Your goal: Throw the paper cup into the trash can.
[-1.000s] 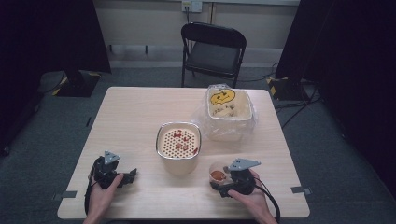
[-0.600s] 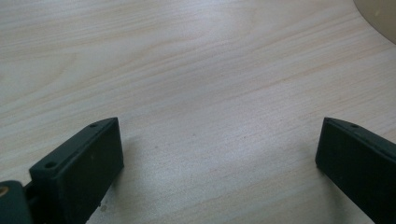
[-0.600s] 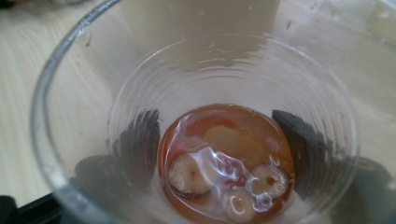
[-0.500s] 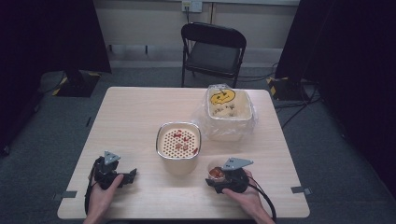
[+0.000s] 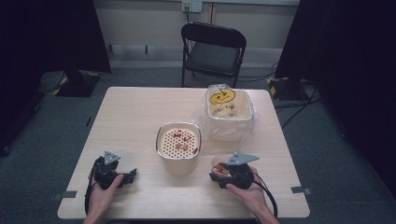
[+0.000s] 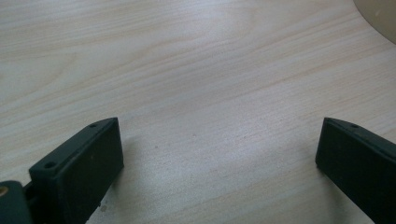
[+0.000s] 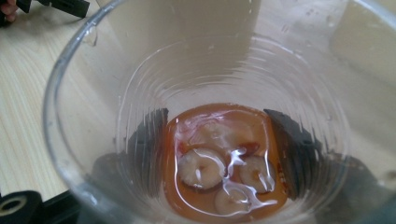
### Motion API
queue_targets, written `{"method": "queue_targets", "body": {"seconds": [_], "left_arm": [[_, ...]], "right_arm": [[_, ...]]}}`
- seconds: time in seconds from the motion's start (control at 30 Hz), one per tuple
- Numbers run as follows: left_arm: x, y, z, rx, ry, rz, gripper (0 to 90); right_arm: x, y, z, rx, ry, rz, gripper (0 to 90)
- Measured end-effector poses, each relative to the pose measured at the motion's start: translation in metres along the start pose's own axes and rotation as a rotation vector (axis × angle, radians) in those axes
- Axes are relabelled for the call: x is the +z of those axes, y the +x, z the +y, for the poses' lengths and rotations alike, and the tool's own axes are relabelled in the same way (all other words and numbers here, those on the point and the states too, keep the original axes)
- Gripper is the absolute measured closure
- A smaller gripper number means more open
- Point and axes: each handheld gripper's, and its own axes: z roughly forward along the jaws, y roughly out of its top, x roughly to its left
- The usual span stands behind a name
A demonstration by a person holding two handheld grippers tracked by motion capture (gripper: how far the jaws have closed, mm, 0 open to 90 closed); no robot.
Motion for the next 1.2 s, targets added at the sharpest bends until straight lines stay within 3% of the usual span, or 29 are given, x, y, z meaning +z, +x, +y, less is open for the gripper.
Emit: {"method": "queue_targets", "body": {"seconds": [0.53,0.93,1.0,1.2], "left_arm": [[0.0,0.0,0.0,-0.003,0.002,-0.005,0.0],[0.0,0.0,0.0,-0.003,0.002,-0.006,0.0],[0.0,0.0,0.0,-0.003,0.002,-0.006,0.0],[0.0,0.0,0.0,-0.003,0.002,-0.006,0.0]], "right_arm": [[-0.028,-0.001,0.042,-0.05,-0.062,-0.066,43.7],[-0.034,0.01,0.075,-0.122,-0.073,-0.104,44.5],[-0.033,0.011,0.082,-0.157,-0.061,-0.141,44.7],[-0.028,0.009,0.102,-0.187,-0.048,-0.183,44.8]]}}
